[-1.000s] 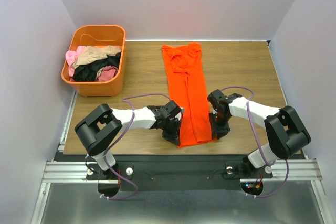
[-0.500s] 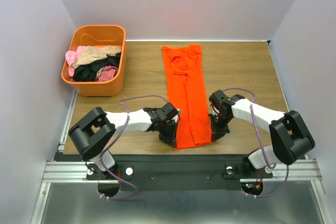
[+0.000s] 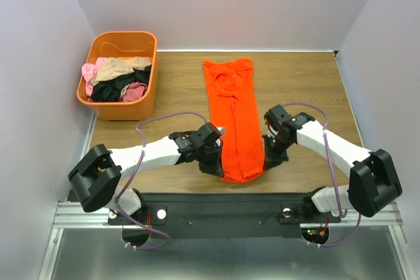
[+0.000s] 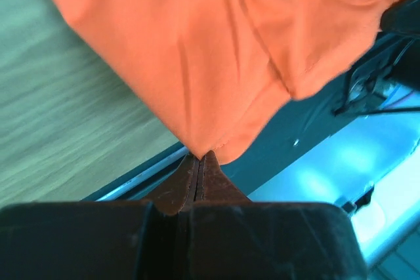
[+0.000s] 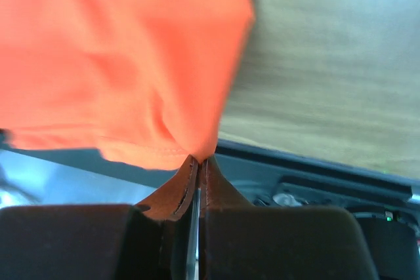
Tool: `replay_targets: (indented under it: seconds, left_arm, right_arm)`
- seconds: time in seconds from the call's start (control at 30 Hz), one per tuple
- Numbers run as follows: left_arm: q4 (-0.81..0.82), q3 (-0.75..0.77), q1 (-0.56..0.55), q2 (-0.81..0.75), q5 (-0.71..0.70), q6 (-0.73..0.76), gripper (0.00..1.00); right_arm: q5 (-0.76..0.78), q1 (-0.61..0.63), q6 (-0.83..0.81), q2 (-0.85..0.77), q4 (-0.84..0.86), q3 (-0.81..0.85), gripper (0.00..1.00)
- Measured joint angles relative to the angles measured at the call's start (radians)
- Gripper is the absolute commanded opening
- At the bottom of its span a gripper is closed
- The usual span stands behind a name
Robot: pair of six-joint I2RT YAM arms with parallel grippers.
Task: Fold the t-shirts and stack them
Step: Fold the tshirt
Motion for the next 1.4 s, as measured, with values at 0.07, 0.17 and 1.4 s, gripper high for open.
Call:
replay_targets:
  seconds: [0.07,0.17,1.4]
  left_arm:
    - [-0.016,0.032,0.016,0.000,-0.015,0.002,0.00]
    - [-0.019,0.069,0.073,0.000,-0.027,0.018,0.00]
    - [-0.087,0.854,0.534,0.679,0.042,0.377,0.00]
  right_arm:
    - [0.033,0.000,0.003,0.001,-0.006,0.089,0.00]
    - [0.076,0.000,0.003,0.034,-0.008,0.179,0.00]
    - [0.314,-0.157,-0.135,0.880,0.090,1.097,0.00]
